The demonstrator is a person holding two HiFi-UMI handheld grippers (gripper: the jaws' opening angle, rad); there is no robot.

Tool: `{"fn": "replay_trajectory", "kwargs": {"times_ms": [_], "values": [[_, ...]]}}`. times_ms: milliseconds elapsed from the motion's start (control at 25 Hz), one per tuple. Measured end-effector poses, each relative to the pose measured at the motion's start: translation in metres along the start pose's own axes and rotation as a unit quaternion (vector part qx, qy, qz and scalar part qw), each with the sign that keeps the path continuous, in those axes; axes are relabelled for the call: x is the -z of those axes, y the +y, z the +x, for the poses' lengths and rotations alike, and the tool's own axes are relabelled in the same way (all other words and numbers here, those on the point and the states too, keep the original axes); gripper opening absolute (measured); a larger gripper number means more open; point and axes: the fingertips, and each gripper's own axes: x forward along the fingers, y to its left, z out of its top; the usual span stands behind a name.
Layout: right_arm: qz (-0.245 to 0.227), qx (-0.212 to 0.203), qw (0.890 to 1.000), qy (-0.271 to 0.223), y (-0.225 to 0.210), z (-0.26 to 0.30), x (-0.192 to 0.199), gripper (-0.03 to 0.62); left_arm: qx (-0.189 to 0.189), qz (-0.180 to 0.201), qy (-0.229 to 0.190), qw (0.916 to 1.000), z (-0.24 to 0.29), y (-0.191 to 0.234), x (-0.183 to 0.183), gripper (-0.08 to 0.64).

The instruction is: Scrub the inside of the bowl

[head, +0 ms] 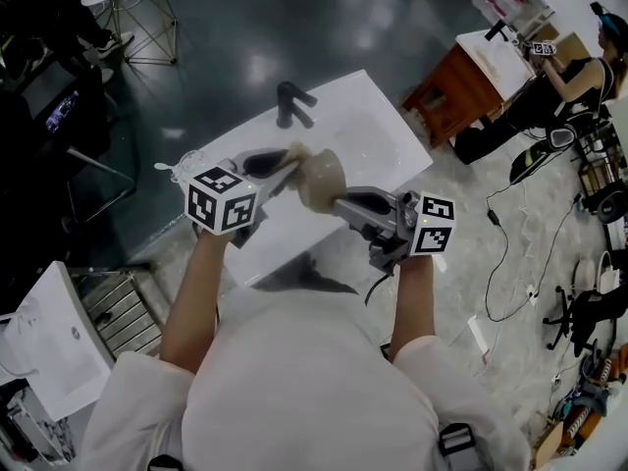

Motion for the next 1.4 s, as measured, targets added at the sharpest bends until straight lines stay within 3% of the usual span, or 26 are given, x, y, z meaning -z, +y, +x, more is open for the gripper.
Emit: {"fn": "replay_trajectory", "kwargs": {"times_ms": [280, 400, 600, 960, 1080, 1400], "values": [[0.013, -0.013, 0.997, -0.073, -0.004, 0.008, -0.031, 0.019, 0.022, -0.086, -0.036, 0.9954, -0.017, 0.004, 0.013, 0.101], [0.007, 0.013, 0.996, -0.09, -0.013, 0.011, -0.044, 0.018, 0.031, -0.099, -0.044, 0.9936, -0.021, -0.003, 0.015, 0.101], [-0.024, 0.071, 0.994, -0.076, -0.03, 0.022, -0.049, 0.018, 0.044, -0.098, -0.052, 0.9928, -0.024, -0.017, 0.014, 0.101], [-0.022, 0.132, 0.989, -0.057, -0.049, 0.017, -0.04, 0.018, 0.049, -0.066, -0.078, 0.9936, -0.037, -0.035, -0.013, 0.1], [-0.031, 0.153, 0.988, -0.018, -0.057, 0.019, -0.025, 0.018, 0.055, -0.055, -0.095, 0.9925, -0.04, -0.039, -0.029, 0.1], [-0.075, 0.12, 0.987, 0.079, -0.043, 0.026, 0.009, 0.018, 0.007, 0.064, -0.07, 0.9955, -0.03, -0.043, -0.06, 0.1]]}}
